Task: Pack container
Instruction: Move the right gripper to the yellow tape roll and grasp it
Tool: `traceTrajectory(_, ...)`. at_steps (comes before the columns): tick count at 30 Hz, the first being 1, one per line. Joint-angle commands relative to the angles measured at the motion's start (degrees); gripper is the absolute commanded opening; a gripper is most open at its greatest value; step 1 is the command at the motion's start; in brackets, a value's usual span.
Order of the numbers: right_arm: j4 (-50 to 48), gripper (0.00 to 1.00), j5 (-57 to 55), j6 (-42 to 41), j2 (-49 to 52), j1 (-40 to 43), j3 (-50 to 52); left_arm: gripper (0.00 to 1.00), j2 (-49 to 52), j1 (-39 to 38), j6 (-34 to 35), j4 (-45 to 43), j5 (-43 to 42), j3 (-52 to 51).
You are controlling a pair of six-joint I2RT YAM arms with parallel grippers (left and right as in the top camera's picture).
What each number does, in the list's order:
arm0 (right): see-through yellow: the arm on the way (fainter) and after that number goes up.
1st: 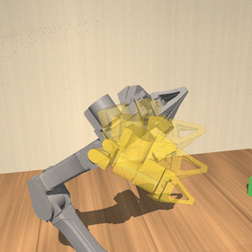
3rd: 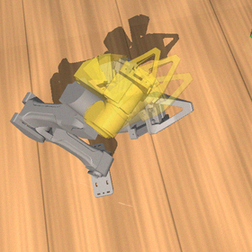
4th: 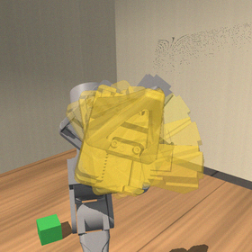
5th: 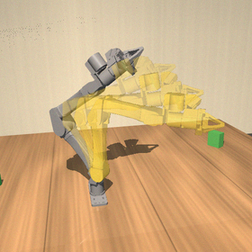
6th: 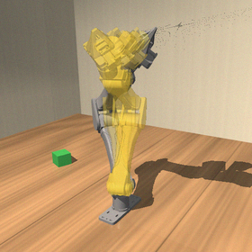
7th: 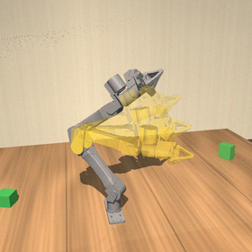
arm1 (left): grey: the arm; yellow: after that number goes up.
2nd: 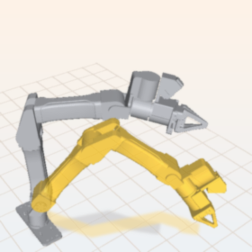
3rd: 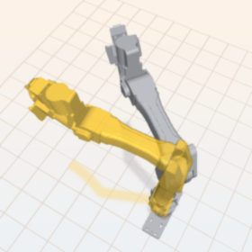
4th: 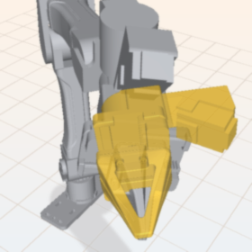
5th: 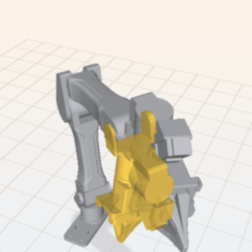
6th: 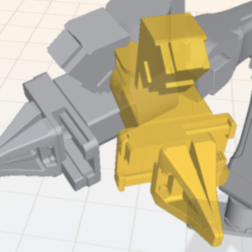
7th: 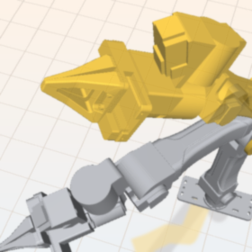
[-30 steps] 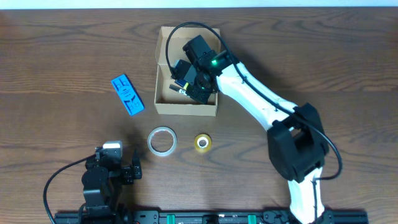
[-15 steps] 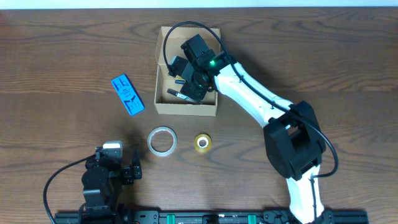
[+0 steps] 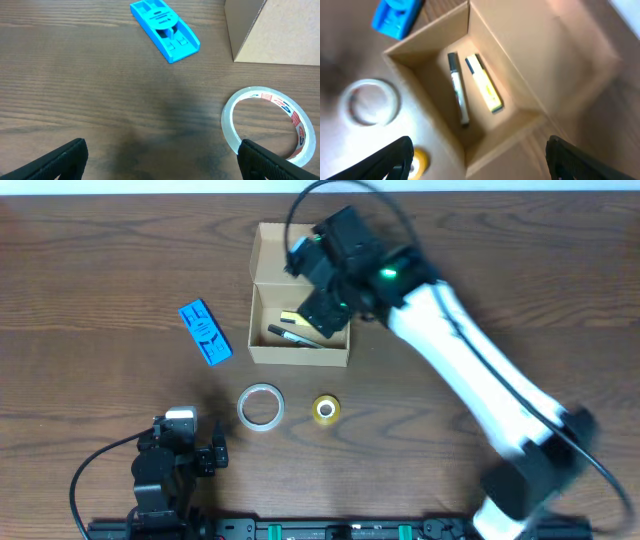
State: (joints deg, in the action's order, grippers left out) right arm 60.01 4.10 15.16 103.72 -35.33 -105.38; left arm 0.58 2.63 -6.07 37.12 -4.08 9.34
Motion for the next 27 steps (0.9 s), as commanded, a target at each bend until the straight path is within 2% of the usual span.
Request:
traceTrajectory(1, 3.43, 0.84, -2.75, -7.28, -4.35, -0.33, 2.32, 0.96, -0.33, 0.39, -0.59, 0.13, 0.02, -0.35)
traceTrajectory(5, 3.15, 0.84, -4.33, -14.29, -10.23, -0.61, 12.66, 0.95, -0.33, 0.39, -0.59, 0.13, 0.02, -0.35)
traceTrajectory(14, -9.44, 0.85, -5.66, -35.87, -23.67, -4.94, 39.85, 0.95, -0.33, 0.39, -0.59, 0.13, 0.02, -0.35)
traceTrajectory(20, -16.11, 0.85, -6.12, -47.78, -24.02, -9.53, 48.89, 0.95, -0.33, 0.39, -0.59, 0.13, 0.02, -0.35)
traceTrajectory(27, -19.5, 0.84, -11.32, -65.99, -23.02, -12.39, 53.59, 0.95, -0.33, 0.39, -0.59, 0.13, 0.02, -0.35)
